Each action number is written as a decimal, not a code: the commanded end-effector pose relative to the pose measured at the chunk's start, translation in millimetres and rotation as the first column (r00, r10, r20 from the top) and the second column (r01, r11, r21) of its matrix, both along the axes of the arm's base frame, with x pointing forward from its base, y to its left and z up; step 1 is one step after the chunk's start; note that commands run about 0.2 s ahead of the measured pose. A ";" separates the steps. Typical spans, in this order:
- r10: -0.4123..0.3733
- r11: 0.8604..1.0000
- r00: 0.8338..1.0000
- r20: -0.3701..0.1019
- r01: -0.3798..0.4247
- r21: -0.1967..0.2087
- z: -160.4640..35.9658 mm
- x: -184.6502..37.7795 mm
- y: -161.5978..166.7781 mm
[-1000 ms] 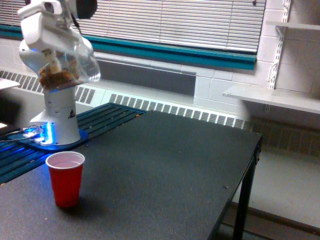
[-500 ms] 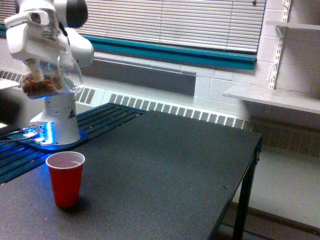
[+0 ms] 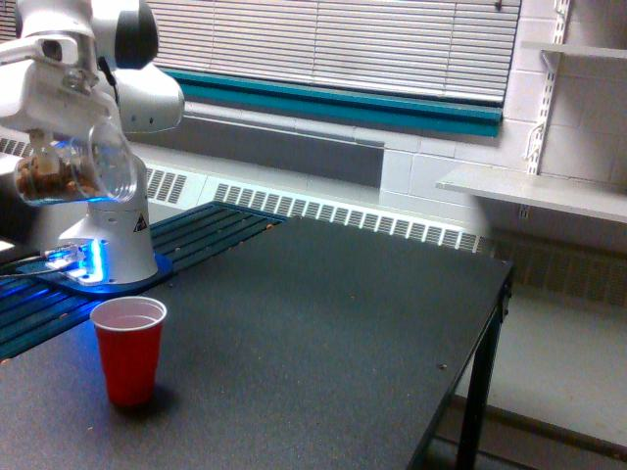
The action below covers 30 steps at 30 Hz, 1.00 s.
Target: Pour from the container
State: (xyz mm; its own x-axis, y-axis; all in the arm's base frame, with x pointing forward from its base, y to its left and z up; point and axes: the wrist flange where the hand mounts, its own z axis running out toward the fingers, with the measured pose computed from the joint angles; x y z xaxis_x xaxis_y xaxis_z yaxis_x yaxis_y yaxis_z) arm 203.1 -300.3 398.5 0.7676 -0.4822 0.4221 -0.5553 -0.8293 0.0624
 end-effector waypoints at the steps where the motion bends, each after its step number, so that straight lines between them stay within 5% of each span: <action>1: -0.014 1.000 1.000 -0.013 0.014 -0.015 -6.7 -3.5 -5.9; 30: -0.003 0.998 0.993 -0.119 -0.005 -0.067 -33.9 -13.5 -10.0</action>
State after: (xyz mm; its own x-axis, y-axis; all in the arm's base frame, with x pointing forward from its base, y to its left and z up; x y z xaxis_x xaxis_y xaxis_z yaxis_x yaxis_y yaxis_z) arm 192.6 -307.8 364.4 0.8308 -0.4339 0.3487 -0.5136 -0.8390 0.1798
